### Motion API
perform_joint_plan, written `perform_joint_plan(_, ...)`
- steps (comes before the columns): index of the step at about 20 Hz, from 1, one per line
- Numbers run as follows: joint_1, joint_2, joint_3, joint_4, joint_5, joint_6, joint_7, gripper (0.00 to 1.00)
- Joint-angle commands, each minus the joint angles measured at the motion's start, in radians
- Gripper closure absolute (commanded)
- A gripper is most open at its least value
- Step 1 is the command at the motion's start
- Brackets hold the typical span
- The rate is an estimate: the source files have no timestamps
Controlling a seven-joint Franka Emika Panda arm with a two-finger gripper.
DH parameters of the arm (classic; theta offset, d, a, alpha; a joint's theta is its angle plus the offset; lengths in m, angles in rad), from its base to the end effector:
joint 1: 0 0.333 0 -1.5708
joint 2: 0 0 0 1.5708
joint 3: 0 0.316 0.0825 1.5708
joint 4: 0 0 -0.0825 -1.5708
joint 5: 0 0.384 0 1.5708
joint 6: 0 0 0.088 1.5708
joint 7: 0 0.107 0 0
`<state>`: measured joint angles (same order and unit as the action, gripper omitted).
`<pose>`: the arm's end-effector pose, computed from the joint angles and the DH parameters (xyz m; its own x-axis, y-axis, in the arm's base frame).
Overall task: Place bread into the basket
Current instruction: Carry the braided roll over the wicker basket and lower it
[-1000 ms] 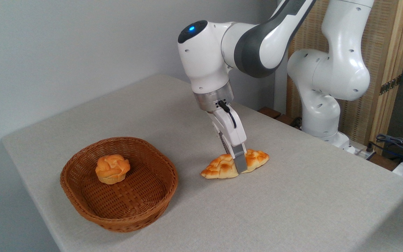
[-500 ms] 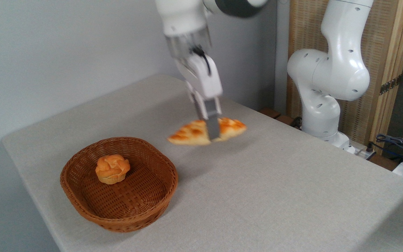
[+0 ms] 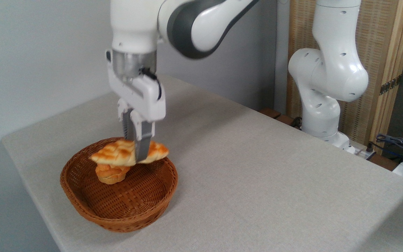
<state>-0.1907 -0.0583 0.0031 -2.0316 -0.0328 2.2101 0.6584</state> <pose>0.5502 -0.1055 0.4954 0.6519 -0.7304 0.2039 -0.7240 -0.6794 -0.1194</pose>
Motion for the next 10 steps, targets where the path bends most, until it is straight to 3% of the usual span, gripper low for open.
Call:
perform_joint_plan(1,-0.007,0.04,0.012,0.021,0.007,0.06,-0.01,0.0)
perform_joint_plan(4,-0.006,0.047,0.015,0.021,0.023,0.071,-0.006,0.0)
perform_joint_plan(7,-0.004,0.048,0.015,0.016,0.099,0.071,-0.006,0.0)
perform_joint_plan(10,-0.004,0.051,0.015,0.016,0.103,0.071,-0.006,0.0)
